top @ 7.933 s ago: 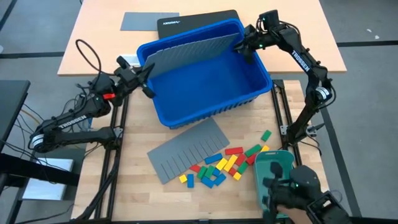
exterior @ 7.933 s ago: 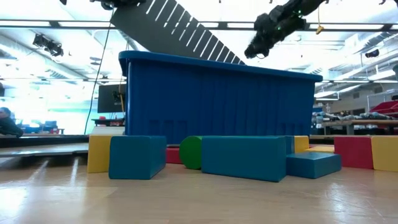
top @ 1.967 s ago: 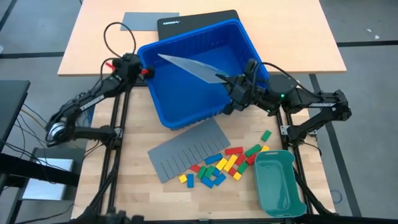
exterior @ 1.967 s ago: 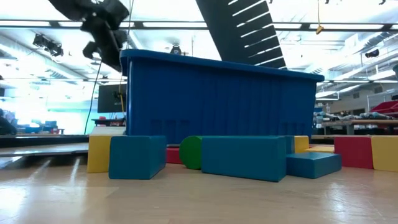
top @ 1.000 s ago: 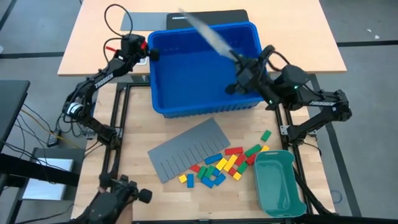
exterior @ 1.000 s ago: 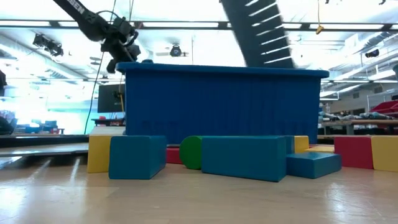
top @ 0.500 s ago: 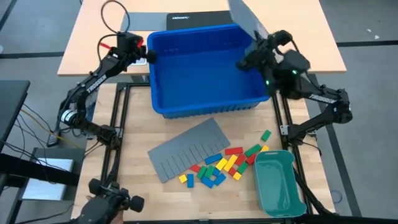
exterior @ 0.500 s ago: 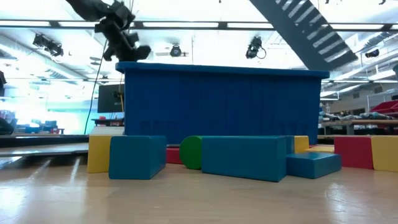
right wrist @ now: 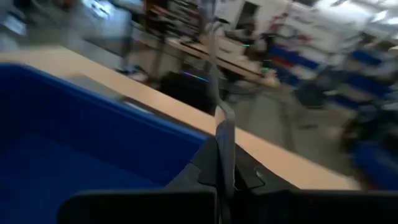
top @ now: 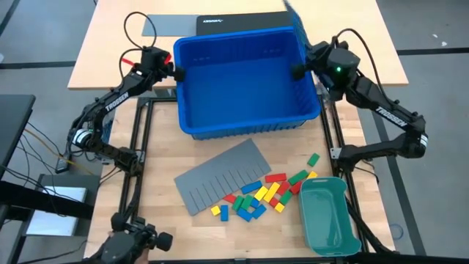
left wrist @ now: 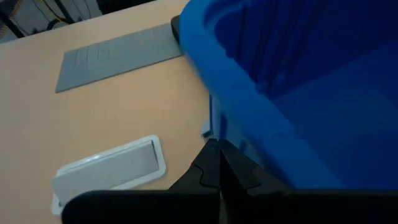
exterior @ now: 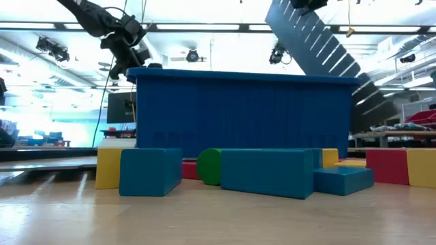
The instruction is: Sort Items/Unsort Items
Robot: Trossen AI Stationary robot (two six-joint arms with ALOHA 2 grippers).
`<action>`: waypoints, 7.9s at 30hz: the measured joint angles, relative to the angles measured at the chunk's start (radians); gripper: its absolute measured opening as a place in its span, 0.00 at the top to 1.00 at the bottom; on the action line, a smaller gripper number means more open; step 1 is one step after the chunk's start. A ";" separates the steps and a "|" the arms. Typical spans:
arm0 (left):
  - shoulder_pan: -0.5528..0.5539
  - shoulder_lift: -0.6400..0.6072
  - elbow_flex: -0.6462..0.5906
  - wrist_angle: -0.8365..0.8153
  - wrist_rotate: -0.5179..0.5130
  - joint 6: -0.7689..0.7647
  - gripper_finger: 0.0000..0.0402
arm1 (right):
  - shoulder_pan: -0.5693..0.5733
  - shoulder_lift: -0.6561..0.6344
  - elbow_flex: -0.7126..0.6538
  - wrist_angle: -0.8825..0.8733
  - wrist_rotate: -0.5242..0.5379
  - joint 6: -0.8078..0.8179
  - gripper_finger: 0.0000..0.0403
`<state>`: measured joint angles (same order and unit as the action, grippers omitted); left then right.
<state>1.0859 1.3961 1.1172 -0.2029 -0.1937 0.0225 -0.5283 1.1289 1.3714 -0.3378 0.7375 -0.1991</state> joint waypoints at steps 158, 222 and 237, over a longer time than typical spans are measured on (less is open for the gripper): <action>-0.895 -0.249 0.256 -0.047 -0.390 0.606 0.99 | 0.565 0.082 -0.077 0.446 0.100 -0.560 0.74; -0.496 -0.466 -0.219 0.349 0.365 0.467 1.00 | 0.087 0.650 0.951 -0.809 -0.480 -0.525 0.80; -0.499 -0.466 -0.216 0.332 0.164 0.468 0.91 | 0.028 0.666 0.950 -0.838 -0.527 -0.625 0.99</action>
<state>0.5865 0.9302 0.9007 0.1291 -0.0295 0.4905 -0.5007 1.7947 2.3211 -1.1754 0.2101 -0.8238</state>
